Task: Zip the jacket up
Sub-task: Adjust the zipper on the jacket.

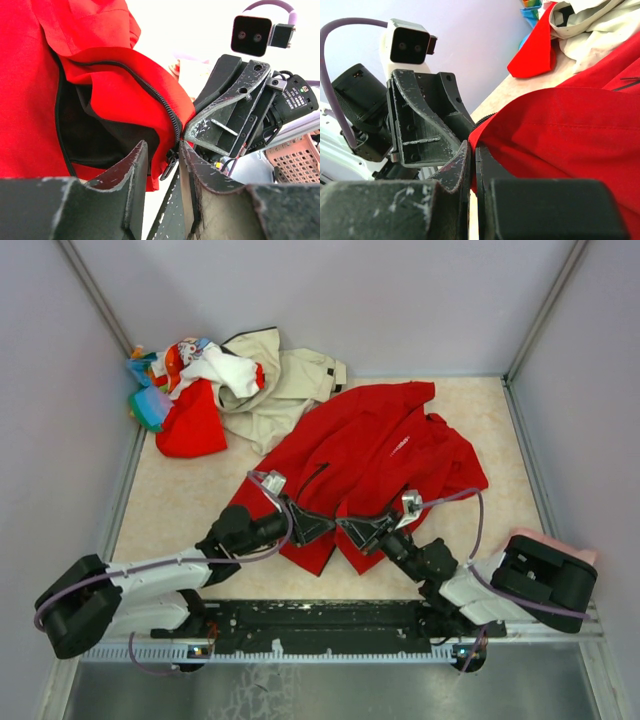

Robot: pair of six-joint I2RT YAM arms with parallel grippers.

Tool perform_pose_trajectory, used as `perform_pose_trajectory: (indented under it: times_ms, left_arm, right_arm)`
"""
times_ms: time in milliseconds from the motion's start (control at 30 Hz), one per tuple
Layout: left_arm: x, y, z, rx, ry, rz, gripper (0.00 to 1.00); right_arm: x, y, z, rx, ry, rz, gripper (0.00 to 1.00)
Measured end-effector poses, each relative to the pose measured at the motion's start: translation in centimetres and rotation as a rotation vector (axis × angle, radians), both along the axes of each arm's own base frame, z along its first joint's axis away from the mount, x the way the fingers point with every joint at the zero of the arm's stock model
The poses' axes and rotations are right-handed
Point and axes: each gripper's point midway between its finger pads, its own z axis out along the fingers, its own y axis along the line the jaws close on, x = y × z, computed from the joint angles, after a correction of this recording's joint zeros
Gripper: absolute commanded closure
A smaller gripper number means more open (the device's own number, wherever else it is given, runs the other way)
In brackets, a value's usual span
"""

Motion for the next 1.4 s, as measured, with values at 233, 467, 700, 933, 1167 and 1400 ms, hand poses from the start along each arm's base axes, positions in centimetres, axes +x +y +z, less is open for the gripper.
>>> perform_pose_trajectory:
  times_ms: [233, 467, 700, 933, 1167, 1400]
  left_arm:
    - [-0.2, -0.5, 0.3, 0.009, -0.002, -0.033, 0.87]
    - [0.2, -1.2, 0.2, 0.136, -0.017, -0.067, 0.92]
    - [0.1, -1.4, 0.8, 0.241, -0.038, -0.110, 0.93]
    - [-0.5, -1.5, 1.0, 0.265, -0.056, -0.152, 0.85]
    - [-1.1, -2.3, 0.4, 0.336, -0.049, -0.193, 0.74]
    - [-2.2, -1.2, -4.9, 0.508, 0.058, -0.230, 0.61]
  right_arm:
    - [-0.1, 0.1, 0.0, -0.002, -0.002, 0.007, 1.00]
    - [0.3, -0.3, 0.1, 0.000, -0.005, -0.024, 1.00]
    - [0.3, -0.6, 0.7, 0.010, -0.018, -0.034, 1.00]
    - [-0.2, -1.0, 1.0, -0.019, -0.027, -0.032, 1.00]
    - [-0.4, -2.8, 2.5, -0.031, -0.068, -0.085, 1.00]
    - [-0.2, -3.8, 3.6, -0.005, -0.087, -0.124, 1.00]
